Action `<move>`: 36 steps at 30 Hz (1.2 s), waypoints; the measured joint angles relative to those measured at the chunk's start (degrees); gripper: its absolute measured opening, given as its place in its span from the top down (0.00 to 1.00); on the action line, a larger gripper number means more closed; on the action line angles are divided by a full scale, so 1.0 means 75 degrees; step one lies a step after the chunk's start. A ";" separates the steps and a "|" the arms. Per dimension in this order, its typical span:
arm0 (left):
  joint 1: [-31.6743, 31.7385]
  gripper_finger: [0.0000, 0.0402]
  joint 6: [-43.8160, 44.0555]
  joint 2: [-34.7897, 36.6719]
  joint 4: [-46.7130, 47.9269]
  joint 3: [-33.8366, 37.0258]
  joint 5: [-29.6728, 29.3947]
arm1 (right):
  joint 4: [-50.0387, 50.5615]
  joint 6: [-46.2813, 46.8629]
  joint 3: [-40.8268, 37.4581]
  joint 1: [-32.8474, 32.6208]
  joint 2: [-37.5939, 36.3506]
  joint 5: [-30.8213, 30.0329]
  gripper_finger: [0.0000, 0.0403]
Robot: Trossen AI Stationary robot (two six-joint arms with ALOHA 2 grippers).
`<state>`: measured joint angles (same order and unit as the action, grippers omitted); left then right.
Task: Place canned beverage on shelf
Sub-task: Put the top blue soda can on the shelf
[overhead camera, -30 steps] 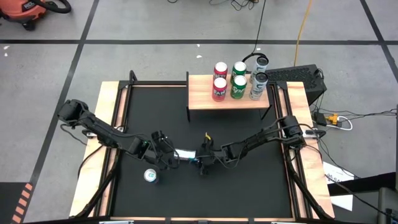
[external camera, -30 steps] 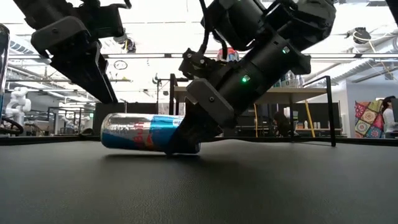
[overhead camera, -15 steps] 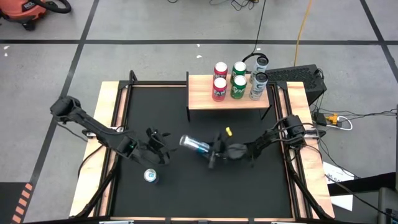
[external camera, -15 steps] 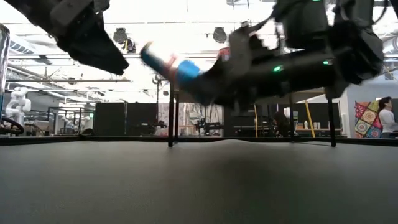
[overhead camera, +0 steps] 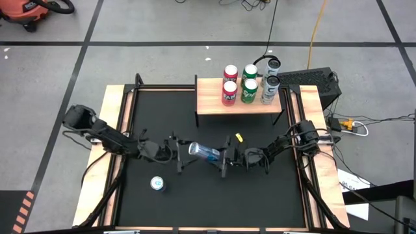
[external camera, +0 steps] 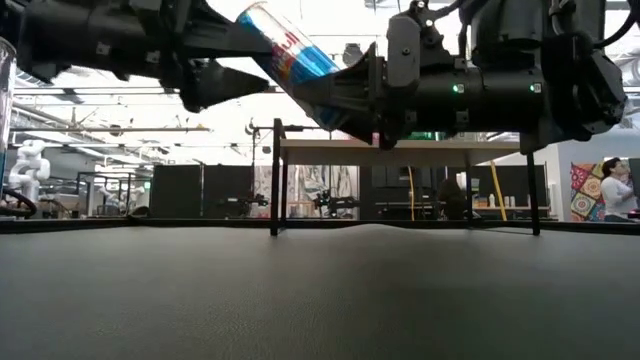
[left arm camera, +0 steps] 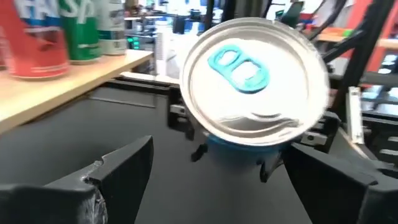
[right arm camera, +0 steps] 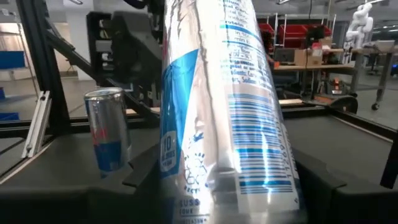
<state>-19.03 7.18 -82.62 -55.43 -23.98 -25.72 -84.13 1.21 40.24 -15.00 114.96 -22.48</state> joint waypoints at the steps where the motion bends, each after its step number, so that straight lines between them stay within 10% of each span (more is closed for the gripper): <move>1: 0.0052 0.11 -0.0002 -0.0098 -0.0183 -0.0002 0.0140 | 0.0044 -0.0041 0.0052 0.0000 0.0000 0.0020 0.42; 9: 0.0189 0.15 -0.0079 -0.0561 -0.1482 -0.0013 0.0409 | 0.0108 -0.0237 0.0115 0.0000 0.0000 -0.0012 0.43; 22: 0.0192 0.50 -0.0143 -0.0547 -0.1318 -0.0010 0.0412 | 0.0489 0.0011 0.0123 0.0044 -0.0011 -0.0010 0.41; 36: 0.0517 0.49 0.0442 -0.0464 0.1553 -0.0435 0.1362 | 0.5528 0.2293 0.0144 0.0061 -0.1626 0.0522 0.40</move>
<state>-15.15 10.49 -86.11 -43.78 -27.24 -15.51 -42.67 18.40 41.32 -14.55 102.76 -18.56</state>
